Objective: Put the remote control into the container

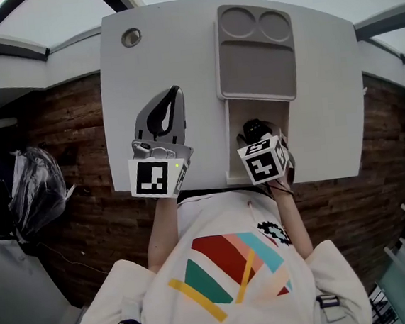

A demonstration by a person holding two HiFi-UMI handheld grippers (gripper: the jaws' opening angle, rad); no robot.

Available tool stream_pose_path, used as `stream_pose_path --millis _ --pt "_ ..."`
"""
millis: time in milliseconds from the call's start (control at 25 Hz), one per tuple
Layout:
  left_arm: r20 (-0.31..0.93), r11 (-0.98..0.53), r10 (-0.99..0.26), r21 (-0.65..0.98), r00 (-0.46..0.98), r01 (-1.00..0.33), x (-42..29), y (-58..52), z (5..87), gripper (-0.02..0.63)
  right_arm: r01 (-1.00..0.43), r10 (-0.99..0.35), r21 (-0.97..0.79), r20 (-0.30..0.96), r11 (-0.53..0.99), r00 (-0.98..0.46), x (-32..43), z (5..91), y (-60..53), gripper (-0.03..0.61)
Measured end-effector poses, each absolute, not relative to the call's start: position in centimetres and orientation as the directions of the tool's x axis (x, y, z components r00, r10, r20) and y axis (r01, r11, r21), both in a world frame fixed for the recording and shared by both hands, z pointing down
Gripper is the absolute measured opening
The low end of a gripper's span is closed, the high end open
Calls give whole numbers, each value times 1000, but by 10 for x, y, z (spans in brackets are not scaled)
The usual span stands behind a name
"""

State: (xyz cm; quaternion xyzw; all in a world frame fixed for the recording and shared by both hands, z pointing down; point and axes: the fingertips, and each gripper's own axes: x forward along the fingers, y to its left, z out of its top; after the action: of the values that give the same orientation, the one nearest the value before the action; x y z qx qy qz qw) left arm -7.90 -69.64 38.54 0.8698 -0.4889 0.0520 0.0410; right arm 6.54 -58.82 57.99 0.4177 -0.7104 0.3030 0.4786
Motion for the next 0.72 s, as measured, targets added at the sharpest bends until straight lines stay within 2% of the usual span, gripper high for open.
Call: stream_pose_path --millis 720 --pt "88 -519 -851 20 519 -855 -82 -692 373 9 -894 -341 10 926 449 -161 69 579 -592 279"
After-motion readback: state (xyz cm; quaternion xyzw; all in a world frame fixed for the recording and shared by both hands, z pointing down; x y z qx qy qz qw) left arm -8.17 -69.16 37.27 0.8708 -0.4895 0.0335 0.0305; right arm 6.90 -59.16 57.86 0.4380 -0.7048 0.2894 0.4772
